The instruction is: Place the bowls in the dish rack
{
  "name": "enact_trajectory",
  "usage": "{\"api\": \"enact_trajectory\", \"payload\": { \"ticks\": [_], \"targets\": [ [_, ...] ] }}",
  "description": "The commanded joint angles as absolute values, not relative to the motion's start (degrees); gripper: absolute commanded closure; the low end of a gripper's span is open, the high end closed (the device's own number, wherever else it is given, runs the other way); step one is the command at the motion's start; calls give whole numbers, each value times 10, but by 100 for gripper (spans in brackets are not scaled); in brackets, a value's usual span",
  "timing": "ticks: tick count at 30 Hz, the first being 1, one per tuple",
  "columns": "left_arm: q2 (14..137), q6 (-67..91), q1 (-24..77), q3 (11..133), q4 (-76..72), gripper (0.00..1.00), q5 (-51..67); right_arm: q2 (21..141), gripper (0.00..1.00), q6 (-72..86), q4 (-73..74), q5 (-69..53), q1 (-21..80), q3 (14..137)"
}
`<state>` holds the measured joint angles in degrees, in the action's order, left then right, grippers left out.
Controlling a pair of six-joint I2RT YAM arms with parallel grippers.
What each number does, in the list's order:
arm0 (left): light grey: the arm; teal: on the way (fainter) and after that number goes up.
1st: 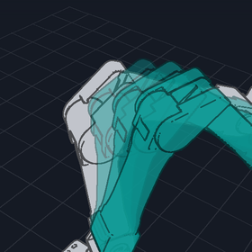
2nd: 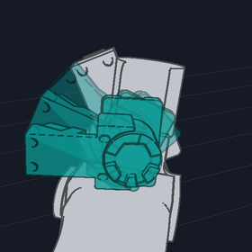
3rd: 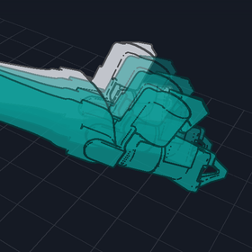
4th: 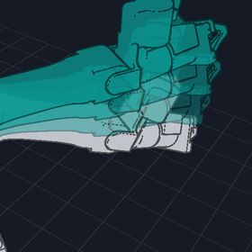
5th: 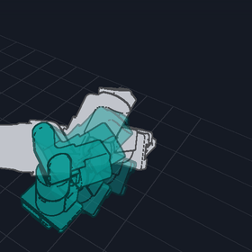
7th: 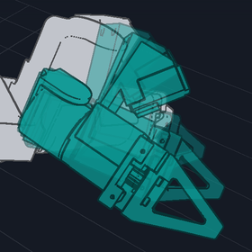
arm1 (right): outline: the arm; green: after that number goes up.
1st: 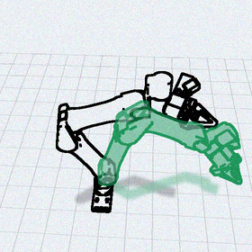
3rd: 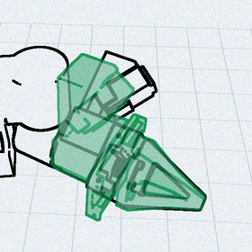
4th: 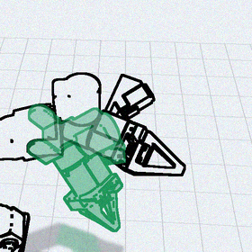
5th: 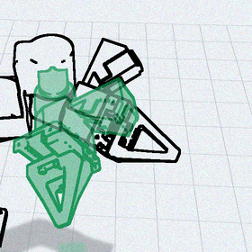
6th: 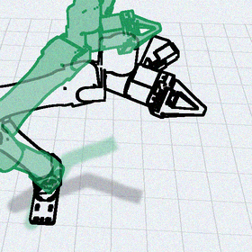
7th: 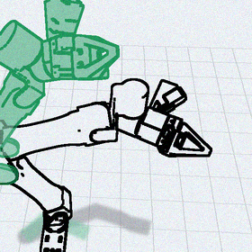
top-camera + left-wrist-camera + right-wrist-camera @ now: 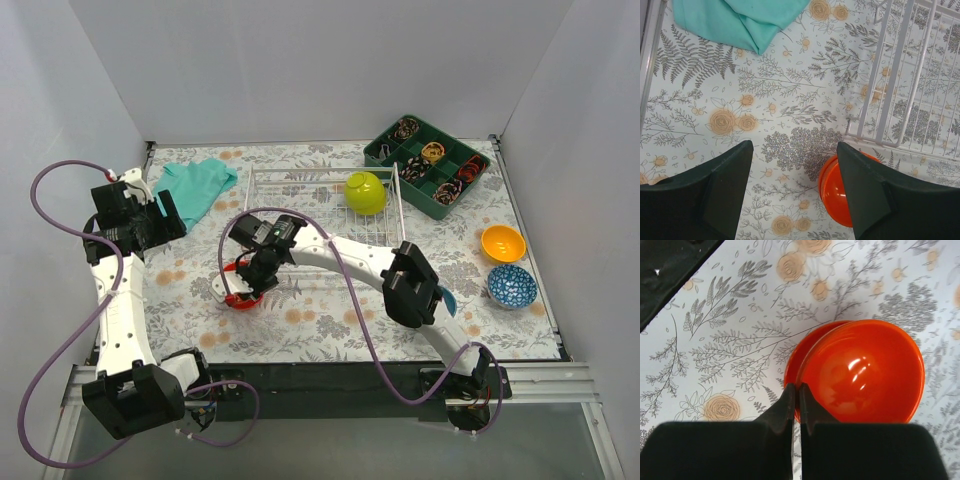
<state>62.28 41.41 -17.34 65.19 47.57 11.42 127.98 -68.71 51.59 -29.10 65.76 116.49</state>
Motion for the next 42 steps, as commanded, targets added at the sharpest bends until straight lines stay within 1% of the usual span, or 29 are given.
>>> {"api": "enact_trajectory", "payload": {
  "ticks": [1,4,6,7,9,10,11,12,14,15,16,17,18,20,22,23,24,25,26,27,30,33,34,35,36,37,38,39,42],
  "targets": [
    [619,414,-178,685,466,32,125,1245,99,-642,511,-337,661,1258],
    [629,417,-178,721,449,32,119,1229,99,-598,492,-352,658,1293],
    [638,419,-178,753,438,32,116,1197,99,-534,462,-365,650,1272],
    [642,421,-178,763,426,32,117,1184,99,-503,421,-366,647,1255],
    [656,432,-178,792,411,33,120,1138,99,-378,356,-373,627,1221],
    [660,438,-178,801,395,33,119,1123,99,-333,288,-375,616,1176],
    [667,446,-178,806,384,33,119,1095,99,-286,255,-374,594,1156],
    [669,450,-178,809,373,33,126,1083,99,-187,228,-369,582,1135],
    [683,453,-176,818,348,34,140,1058,99,-95,157,-360,543,1093],
    [691,454,-172,823,345,34,150,1051,99,-11,136,-345,528,1080],
    [698,454,-168,829,342,34,156,1042,99,39,115,-335,516,1067],
    [707,447,-160,831,342,39,169,1023,99,70,77,-325,499,1032],
    [722,432,-156,834,344,40,204,1013,99,91,67,-317,497,1023],
    [735,418,-121,831,343,42,218,997,99,110,47,-327,494,1005],
    [750,389,-78,829,340,44,193,989,99,158,28,-328,490,1000],
    [755,378,-30,828,340,45,184,986,99,175,25,-318,486,995],
    [767,366,-9,827,338,47,174,984,99,192,22,-290,482,994],
    [774,351,18,828,335,48,162,980,99,243,21,-270,476,991],
    [781,345,50,834,334,51,155,979,99,267,22,-232,462,988],
    [792,340,61,838,334,53,150,980,99,286,23,-220,455,988],
    [823,332,83,852,339,60,141,997,99,369,32,-199,423,1000],
    [852,316,88,867,348,64,140,1005,99,444,33,-178,394,992],
    [860,314,88,871,353,70,136,1015,99,460,40,-176,387,991],
    [872,313,89,873,354,73,129,1023,99,501,47,-178,373,991],
    [880,312,89,878,357,79,127,1030,99,520,52,-179,367,991],
    [885,315,89,882,360,93,126,1042,99,541,54,-179,360,989],
    [897,319,91,888,364,100,127,1049,99,559,56,-173,349,990],
    [903,322,91,893,370,100,126,1056,99,596,61,-166,345,995],
    [915,324,99,905,372,100,131,1089,99,627,97,-142,337,1052]
  ]
}}
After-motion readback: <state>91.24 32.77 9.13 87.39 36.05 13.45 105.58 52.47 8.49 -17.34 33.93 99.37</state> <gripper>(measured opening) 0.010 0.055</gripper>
